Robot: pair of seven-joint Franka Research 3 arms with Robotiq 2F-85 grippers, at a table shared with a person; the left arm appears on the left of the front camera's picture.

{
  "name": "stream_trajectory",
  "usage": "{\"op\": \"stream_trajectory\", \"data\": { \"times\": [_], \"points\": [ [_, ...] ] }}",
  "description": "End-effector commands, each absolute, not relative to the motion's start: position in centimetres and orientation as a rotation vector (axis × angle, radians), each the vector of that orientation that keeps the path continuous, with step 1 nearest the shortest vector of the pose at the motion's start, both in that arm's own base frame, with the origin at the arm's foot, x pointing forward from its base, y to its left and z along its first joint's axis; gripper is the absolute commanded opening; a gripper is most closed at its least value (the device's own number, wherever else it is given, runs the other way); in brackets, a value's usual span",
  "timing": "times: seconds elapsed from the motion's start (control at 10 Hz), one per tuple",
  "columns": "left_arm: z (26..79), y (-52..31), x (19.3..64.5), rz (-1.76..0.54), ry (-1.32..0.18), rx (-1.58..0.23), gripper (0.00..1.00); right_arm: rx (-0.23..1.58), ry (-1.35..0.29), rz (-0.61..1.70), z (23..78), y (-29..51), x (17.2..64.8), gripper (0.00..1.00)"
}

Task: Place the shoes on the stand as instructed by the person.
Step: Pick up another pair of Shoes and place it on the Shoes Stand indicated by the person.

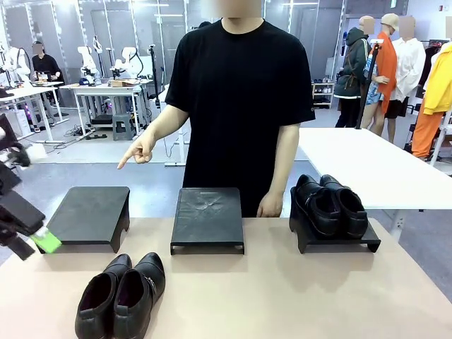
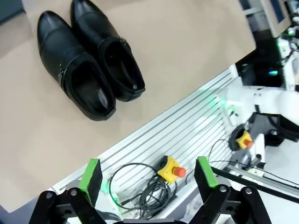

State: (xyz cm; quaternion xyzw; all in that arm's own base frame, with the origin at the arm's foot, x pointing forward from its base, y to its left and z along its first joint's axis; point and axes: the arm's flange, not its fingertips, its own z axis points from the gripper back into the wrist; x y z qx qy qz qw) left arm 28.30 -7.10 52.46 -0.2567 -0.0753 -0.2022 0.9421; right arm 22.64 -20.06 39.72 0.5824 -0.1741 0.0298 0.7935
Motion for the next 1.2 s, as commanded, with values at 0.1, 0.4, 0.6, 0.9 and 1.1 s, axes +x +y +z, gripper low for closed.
{"op": "stream_trajectory", "data": {
  "times": [0.1, 0.4, 0.6, 0.9, 1.1],
  "points": [
    [50.3, -9.9, 28.9, -0.393, -0.133, -0.427, 1.0, 1.247, -0.372, 0.079, 40.0, -20.2, 22.3, 1.0],
    [50.6, -9.9, 28.7, -0.414, -0.127, -0.46, 1.0, 1.247, -0.372, 0.079, 40.0, -20.2, 22.3, 1.0],
    [50.6, -9.9, 28.7, -0.414, -0.127, -0.46, 1.0, 1.247, -0.372, 0.079, 40.0, -20.2, 22.3, 1.0],
    [50.7, -9.8, 28.9, -0.422, -0.127, -0.482, 1.0, 1.247, -0.372, 0.079, 40.0, -20.2, 22.3, 1.0],
    [49.7, -14.5, 30.0, -0.407, -0.059, -0.36, 1.0, 1.247, -0.372, 0.079, 40.0, -20.2, 22.3, 1.0]
  ]
}}
